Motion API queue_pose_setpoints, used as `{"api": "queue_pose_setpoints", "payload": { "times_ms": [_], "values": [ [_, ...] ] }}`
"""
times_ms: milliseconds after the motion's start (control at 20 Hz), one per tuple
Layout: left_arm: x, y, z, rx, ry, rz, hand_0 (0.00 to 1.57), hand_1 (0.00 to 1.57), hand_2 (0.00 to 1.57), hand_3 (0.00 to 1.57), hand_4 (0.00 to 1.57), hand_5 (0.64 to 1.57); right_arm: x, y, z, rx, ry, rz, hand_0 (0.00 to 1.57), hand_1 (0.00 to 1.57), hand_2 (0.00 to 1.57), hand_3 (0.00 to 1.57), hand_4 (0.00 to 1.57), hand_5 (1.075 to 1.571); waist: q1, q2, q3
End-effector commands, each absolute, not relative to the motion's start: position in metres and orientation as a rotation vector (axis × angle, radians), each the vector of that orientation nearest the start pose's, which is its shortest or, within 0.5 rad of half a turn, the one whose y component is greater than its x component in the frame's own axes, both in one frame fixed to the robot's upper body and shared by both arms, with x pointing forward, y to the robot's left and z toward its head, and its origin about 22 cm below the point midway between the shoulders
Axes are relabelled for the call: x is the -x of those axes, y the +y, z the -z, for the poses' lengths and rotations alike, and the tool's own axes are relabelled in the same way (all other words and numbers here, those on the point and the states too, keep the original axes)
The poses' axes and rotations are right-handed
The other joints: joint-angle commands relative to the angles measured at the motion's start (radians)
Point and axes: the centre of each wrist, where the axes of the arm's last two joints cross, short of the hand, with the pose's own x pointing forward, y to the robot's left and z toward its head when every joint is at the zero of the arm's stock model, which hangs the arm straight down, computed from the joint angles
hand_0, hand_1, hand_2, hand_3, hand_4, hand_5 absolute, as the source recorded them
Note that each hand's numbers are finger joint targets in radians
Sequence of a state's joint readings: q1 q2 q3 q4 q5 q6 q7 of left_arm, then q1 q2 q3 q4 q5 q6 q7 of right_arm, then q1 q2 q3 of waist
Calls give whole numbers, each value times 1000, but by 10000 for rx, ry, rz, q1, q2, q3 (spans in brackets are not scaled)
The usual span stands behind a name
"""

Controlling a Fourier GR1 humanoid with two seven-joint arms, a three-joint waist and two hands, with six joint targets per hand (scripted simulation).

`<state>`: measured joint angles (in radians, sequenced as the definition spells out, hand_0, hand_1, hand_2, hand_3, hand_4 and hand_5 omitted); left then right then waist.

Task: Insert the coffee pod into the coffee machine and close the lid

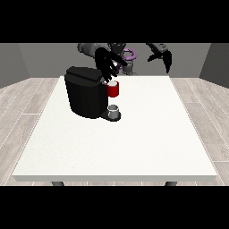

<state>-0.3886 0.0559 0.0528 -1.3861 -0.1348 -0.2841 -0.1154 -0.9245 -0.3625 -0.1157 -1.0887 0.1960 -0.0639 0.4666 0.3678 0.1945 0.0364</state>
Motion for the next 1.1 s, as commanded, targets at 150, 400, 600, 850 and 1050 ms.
{"api": "queue_pose_setpoints", "payload": {
  "times_ms": [150, 400, 600, 850, 1050],
  "values": [
    [-340, 191, -75, 2215, -18506, 5175, 0, 0, 0, 0, 399, 1571, -405, -182, -277, 3563, -18434, -3699, 0, 0, 0, 0, 0, 1571, 1550, 632, -357],
    [-345, 181, -94, 2482, -18967, 5762, 0, 0, 0, 0, 418, 1571, -404, -198, -290, 3925, -19035, -3184, 0, 0, 0, 0, 0, 1571, 2068, 1197, -347],
    [-352, 188, -120, 2364, -19441, 5894, 0, 0, 0, 0, 254, 1571, -410, -190, -303, 3469, -19716, -3142, 0, 0, 0, 0, 0, 1571, 2210, 1763, -361],
    [-346, 179, -114, 2428, -19703, 5913, 0, 0, 0, 0, 312, 1571, -418, -168, -304, 3206, -20329, -3248, 0, 0, 0, 0, 98, 1571, 2108, 2071, -367],
    [-339, 194, -101, 2402, -19164, 5661, 0, 0, 0, 0, 297, 1571, -426, -169, -296, 2680, -20188, -3446, 0, 0, 0, 0, 0, 1571, 1782, 1587, -366]
  ]
}}
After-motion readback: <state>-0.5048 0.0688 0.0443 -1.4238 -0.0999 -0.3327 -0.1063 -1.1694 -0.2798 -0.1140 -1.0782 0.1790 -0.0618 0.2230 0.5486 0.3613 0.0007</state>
